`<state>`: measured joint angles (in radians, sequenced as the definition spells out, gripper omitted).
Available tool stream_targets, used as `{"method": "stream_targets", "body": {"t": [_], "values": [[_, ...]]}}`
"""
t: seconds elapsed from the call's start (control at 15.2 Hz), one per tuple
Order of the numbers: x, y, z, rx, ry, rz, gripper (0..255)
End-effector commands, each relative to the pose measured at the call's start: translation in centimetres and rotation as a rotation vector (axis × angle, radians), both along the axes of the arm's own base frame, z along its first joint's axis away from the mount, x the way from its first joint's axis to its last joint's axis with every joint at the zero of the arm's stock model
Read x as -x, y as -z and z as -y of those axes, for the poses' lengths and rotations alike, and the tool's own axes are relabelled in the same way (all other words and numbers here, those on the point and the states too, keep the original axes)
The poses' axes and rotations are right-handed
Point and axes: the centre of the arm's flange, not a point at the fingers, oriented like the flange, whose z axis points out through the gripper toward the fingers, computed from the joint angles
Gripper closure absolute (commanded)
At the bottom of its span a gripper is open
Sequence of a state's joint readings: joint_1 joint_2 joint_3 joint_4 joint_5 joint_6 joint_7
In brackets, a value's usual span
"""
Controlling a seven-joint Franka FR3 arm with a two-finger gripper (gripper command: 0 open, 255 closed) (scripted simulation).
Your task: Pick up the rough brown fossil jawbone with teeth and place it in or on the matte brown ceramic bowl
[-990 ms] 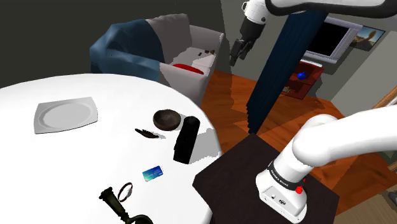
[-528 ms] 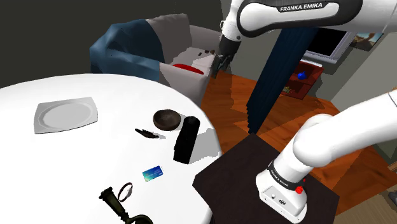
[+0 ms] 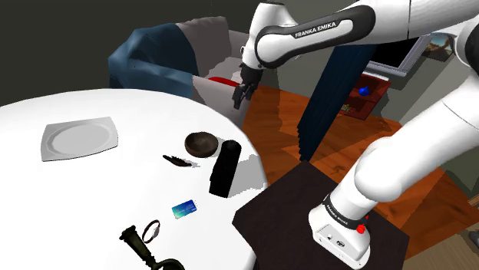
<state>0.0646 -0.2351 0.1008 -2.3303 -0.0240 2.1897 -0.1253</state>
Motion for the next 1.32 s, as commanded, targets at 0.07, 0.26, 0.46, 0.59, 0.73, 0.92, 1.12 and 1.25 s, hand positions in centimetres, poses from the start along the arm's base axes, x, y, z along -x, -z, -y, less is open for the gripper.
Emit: {"method": "stream_targets", "body": {"t": [0.07,0.26,0.46,0.59,0.73,0.92,1.12,1.25], "values": [[-1.9,3.4,-1.6,-0.010,-0.025,-0.011,0],[-3.8,6.5,-3.1,-0.020,-0.050,-0.023,0],[-5.6,9.6,-4.8,-0.029,-0.074,-0.035,0],[-6.8,11.7,-5.9,-0.036,-0.090,-0.043,0],[-7.9,13.7,-7.1,-0.042,-0.107,-0.051,0],[-9.5,16.9,-8.9,-0.052,-0.131,-0.063,0],[-11.0,20.0,-10.8,-0.061,-0.156,-0.075,0],[-12.0,22.1,-12.1,-0.067,-0.172,-0.083,0]]}}
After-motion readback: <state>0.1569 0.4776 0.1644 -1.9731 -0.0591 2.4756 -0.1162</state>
